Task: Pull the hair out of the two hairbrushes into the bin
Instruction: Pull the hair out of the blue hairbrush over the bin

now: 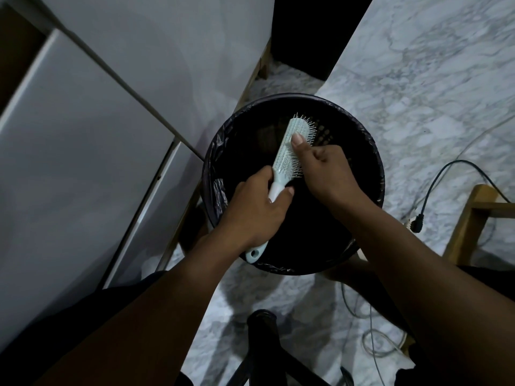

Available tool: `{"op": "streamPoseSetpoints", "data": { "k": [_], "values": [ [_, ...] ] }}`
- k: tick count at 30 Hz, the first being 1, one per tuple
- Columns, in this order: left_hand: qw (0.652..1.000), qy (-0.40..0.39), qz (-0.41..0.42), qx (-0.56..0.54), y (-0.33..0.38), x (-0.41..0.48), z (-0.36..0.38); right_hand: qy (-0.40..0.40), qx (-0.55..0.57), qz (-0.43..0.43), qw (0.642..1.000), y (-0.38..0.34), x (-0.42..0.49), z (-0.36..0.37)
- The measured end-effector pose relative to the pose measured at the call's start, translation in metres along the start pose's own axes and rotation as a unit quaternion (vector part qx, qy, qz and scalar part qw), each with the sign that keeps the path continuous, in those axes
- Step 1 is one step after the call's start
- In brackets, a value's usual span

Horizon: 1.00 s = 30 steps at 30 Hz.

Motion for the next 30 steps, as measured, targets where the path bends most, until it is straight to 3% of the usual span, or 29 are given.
{"op": "streamPoseSetpoints", "data": {
  "k": [7,10,13,16,19,23,27,30],
  "values": [
    [1.0,0.0,-0.01,-0.02,-0.001,0.003,-0.002,0.042,0.053,0.012,0.998,0.009,-0.002,0.002],
    [1.0,0.006,-0.017,-0.022,-0.002,0.004,-0.005,0.051,0.144,0.061,0.986,0.013,-0.005,0.008],
    [0.999,0.023,-0.033,-0.026,-0.006,0.006,-0.009,0.127,0.241,0.152,0.95,0.026,-0.008,0.0],
    [0.999,0.022,-0.028,-0.005,-0.006,0.004,-0.008,0.152,0.178,0.178,0.956,0.031,-0.008,-0.02],
    [1.0,-0.009,-0.022,0.014,-0.005,0.001,0.001,0.088,0.047,0.119,0.988,0.018,-0.009,-0.02],
    [0.999,-0.027,-0.015,0.036,-0.008,0.0,0.007,0.053,-0.061,0.036,0.996,0.01,-0.001,-0.016],
    [0.998,-0.035,-0.013,0.044,-0.01,0.0,0.008,0.018,-0.059,0.026,0.998,0.022,0.004,-0.01],
    [0.998,-0.04,-0.018,0.034,-0.01,0.001,0.01,0.014,0.034,0.078,0.996,0.033,0.0,-0.004]
  ]
}}
Point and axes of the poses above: each hand's wrist, its own x-axis towards the middle knuckle, its own z-axis out of the palm, y = z × x, the point moved 10 cm from there along x, towards the middle knuckle, and after that the axes turned 13 degrees about -z, right-handed, at the moved point
